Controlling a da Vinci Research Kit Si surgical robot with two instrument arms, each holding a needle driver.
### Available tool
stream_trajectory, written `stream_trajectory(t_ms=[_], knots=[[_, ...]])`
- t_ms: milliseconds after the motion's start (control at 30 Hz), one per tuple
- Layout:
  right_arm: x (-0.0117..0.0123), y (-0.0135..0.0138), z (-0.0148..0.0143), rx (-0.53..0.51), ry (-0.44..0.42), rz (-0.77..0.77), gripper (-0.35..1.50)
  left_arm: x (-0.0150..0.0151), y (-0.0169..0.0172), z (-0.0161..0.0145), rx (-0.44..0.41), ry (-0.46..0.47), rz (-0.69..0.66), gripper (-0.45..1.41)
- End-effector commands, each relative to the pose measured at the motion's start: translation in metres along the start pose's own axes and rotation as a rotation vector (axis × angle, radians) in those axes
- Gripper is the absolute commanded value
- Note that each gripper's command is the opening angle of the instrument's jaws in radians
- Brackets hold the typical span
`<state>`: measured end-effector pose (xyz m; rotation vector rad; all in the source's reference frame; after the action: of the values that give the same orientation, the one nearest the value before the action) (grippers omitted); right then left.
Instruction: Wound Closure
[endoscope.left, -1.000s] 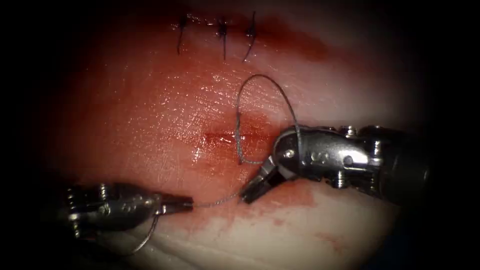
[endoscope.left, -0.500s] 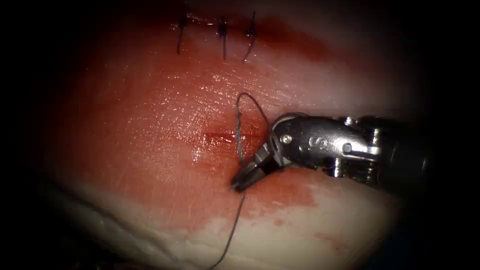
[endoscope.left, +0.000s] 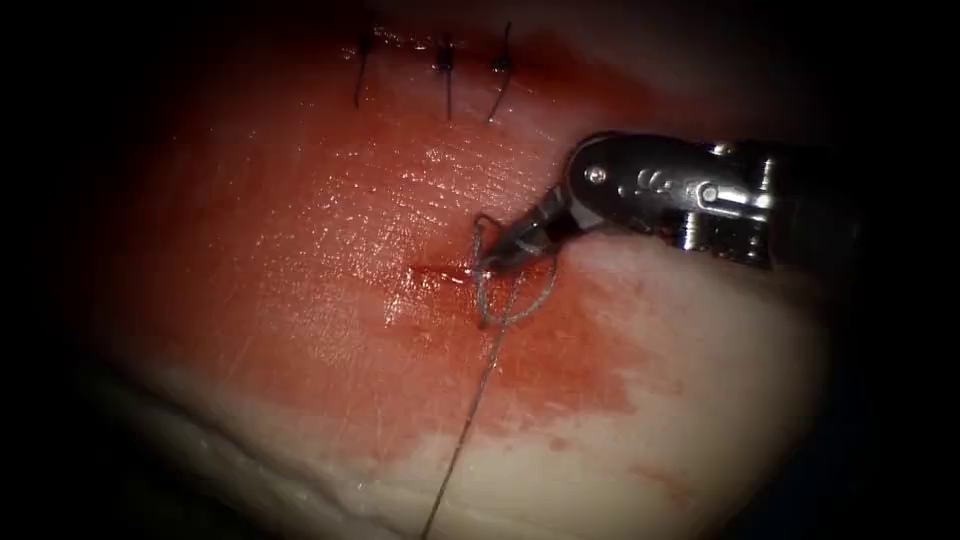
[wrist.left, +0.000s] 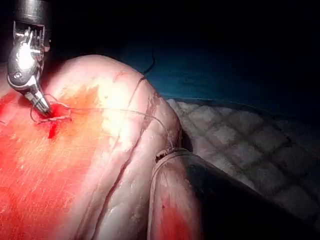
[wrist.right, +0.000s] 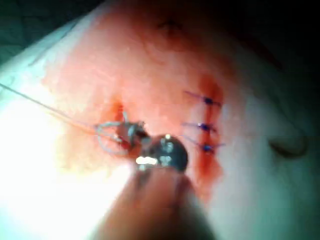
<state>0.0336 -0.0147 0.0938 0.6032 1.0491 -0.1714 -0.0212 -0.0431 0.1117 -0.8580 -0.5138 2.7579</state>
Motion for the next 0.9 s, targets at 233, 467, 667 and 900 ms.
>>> stream_trajectory(t_ms=[233, 467, 667, 900], knots=[[0.0006, 0.0025, -0.001, -0.013, 0.002, 0.002, -0.35, -0.0017, 0.0031, 0.0017, -0.016, -0.011, -0.007, -0.45], [0.0012, 0.0033, -0.0012, -0.019, -0.003, -0.005, -0.35, -0.003, 0.0059, 0.0021, -0.034, -0.016, -0.01, -0.45], [0.0016, 0.0041, -0.0012, -0.026, -0.011, -0.003, -0.35, -0.0036, 0.0079, 0.0024, -0.043, -0.014, -0.017, -0.45], [0.0018, 0.0047, -0.001, -0.035, -0.018, -0.004, -0.35, -0.0034, 0.0092, 0.0025, -0.054, -0.013, -0.01, -0.45]])
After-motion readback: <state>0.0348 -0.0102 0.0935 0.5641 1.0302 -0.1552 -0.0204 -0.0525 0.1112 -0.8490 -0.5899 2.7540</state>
